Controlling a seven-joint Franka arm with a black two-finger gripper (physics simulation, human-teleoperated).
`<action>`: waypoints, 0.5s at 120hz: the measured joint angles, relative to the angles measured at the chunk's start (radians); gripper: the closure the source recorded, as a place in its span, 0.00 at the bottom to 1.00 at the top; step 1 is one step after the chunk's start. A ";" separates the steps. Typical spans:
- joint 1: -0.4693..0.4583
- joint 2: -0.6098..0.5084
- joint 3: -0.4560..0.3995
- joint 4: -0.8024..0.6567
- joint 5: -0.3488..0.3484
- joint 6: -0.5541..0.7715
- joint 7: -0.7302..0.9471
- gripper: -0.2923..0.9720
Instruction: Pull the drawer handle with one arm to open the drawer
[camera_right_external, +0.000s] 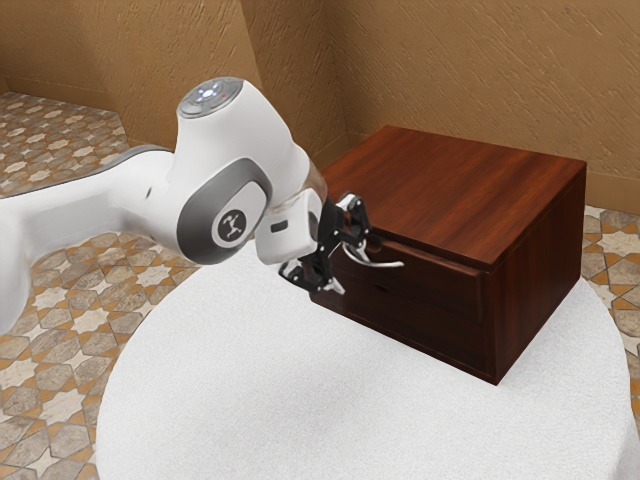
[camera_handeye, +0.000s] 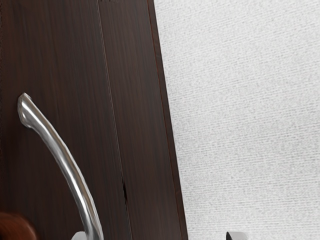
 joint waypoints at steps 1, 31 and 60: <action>0.000 0.000 0.000 0.000 0.000 0.000 0.000 0.57; 0.000 -0.005 0.002 0.008 -0.020 -0.035 -0.008 0.65; 0.006 -0.011 -0.002 0.015 -0.033 -0.112 -0.031 0.68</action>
